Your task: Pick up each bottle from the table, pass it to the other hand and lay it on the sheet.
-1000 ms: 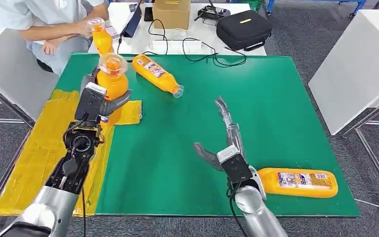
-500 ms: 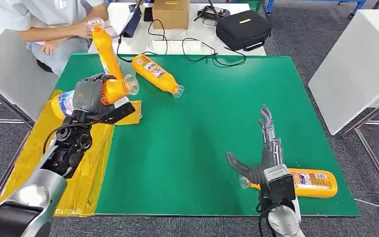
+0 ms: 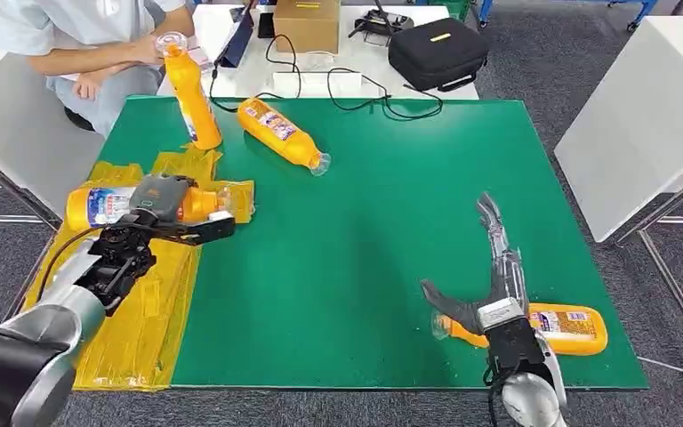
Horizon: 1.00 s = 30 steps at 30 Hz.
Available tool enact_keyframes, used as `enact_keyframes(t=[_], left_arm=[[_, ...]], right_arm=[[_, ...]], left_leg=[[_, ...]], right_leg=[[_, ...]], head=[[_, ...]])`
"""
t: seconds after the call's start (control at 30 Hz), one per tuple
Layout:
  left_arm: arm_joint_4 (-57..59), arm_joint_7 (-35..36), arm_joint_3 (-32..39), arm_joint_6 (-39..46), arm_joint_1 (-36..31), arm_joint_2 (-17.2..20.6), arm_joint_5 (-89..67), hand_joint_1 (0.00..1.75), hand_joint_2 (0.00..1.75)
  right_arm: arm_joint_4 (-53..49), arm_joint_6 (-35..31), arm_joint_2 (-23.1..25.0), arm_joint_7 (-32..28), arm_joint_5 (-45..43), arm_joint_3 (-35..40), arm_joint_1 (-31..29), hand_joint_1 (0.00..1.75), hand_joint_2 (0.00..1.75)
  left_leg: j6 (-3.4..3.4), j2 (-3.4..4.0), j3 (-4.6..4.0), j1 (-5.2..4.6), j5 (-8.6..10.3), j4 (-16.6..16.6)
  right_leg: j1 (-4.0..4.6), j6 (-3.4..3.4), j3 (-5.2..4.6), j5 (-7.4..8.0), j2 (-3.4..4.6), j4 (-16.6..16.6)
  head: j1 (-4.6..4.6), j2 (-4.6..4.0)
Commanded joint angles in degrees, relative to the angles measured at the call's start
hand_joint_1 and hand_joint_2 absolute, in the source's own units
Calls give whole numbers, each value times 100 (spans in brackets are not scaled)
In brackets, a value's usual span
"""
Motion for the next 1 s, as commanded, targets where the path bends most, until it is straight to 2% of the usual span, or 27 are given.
enact_keyframes(t=[0.03,0.13,0.27,0.3,0.33,0.37,0.4,0.47,0.6,0.67,0.7,0.77,0.9,1.0], left_arm=[[837,64,-218,-98,-383,152,4,175,175],[889,113,-41,-338,-389,112,127,175,175],[907,-163,496,-643,-340,19,617,175,175],[886,-209,675,-634,-260,4,760,10,175],[875,-248,731,-590,-215,-4,808,0,175],[890,-283,845,-640,-172,-34,906,0,175],[879,-313,899,-592,-136,-58,946,0,175],[856,-411,967,-531,-85,-95,995,0,175],[789,-727,1217,-482,-96,-224,1261,0,175],[766,-841,1326,-488,-144,-302,1390,0,175],[753,-999,1579,-606,-187,-396,1691,0,175],[695,-1436,2229,-975,-257,-586,2500,0,175],[614,-1614,2529,-1151,-281,-682,2893,0,175],[409,-2212,2975,-1680,-367,-828,3679,0,175]], right_arm=[[70,41,-161,39,79,-142,-71,0,175],[83,80,-285,159,272,-157,-124,0,175],[83,126,-402,281,328,-207,-175,0,175],[86,145,-386,301,361,-219,-145,0,175],[83,159,-375,310,384,-212,-138,0,175],[80,194,-365,362,514,-170,-147,0,175],[82,197,-342,421,614,-162,-157,0,175],[104,224,-370,490,755,-136,-159,0,175],[263,328,-586,590,977,-101,-247,0,175],[370,408,-634,683,1140,-55,-408,0,175],[427,498,-696,779,1293,4,-506,0,175],[475,625,-823,882,1590,97,-565,0,175],[517,690,-912,899,1740,132,-584,0,175],[631,981,-1182,1155,2281,193,-841,0,175]], left_leg=[[5,-1,29,1,-16,3],[6,-1,27,1,-16,5],[7,1,20,1,-14,6],[9,1,33,1,-21,9],[6,1,21,0,-13,4],[5,0,19,-1,-9,0],[10,2,55,1,-29,3],[4,2,15,-3,-7,-3],[8,-4,43,-1,-21,0],[6,-2,17,-1,-8,0],[10,0,32,-1,-18,4],[7,-3,11,-2,-6,1],[9,-15,28,0,-14,6],[9,-4,27,-2,-15,5]], right_leg=[[6,-17,31,-17,-12,2],[6,-16,30,-16,-11,2],[6,-15,25,-13,-8,2],[7,-20,39,-21,-13,4],[4,-14,25,-13,-8,1],[3,-12,23,-10,-8,-2],[9,-27,61,-29,-16,-1],[0,-10,17,-7,-4,-2],[6,-20,49,-23,-17,-3],[2,-10,23,-9,-10,-3],[5,-16,40,-16,-12,-2],[2,-10,19,-6,-10,-2],[7,-18,42,-18,-27,-2],[5,-16,38,-14,-14,-1]], head=[[0,0],[-2,0],[0,0],[-2,0],[0,0],[0,0],[0,0],[0,0],[-2,0],[-2,0],[-2,0],[0,0],[0,0],[-2,0]])
